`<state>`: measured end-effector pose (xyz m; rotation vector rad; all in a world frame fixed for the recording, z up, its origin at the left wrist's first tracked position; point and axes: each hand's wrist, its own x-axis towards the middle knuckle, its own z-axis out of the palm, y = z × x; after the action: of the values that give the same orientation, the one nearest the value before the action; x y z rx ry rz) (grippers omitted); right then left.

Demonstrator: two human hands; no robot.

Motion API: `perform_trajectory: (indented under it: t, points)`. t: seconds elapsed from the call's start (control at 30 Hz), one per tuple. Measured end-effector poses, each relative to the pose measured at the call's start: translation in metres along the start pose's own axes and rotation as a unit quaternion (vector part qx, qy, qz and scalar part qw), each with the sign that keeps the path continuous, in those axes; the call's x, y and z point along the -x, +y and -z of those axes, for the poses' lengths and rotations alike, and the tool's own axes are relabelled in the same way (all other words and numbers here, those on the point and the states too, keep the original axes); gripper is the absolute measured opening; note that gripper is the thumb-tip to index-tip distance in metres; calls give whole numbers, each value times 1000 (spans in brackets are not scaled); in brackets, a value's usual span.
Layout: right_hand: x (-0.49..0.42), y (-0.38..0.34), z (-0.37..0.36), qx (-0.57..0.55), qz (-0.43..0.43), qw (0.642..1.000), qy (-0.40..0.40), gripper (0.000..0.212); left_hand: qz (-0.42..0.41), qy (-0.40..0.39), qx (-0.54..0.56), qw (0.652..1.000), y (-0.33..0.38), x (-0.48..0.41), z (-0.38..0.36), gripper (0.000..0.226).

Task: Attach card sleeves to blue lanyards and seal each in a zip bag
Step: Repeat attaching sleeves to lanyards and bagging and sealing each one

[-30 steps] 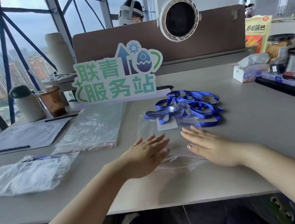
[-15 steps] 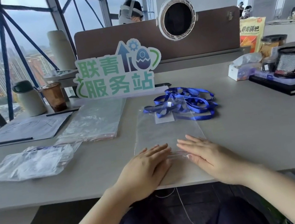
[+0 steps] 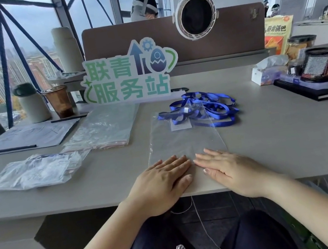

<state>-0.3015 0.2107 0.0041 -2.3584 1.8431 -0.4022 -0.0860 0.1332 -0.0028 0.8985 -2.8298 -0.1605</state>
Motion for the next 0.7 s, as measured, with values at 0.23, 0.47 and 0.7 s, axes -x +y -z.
perform_trajectory:
  t: [0.23,0.47,0.7]
  points:
    - [-1,-2,3,10,-7,1000,-16,54,11,4,-8,1000,3,0,1,62]
    - [3,-1,2,41,-19,999,-11,70,26,-5,-6,1000,5,3,3,74]
    - [17,7,1,53,-48,997,16,82,42,2,-17,999,7,9,5,75]
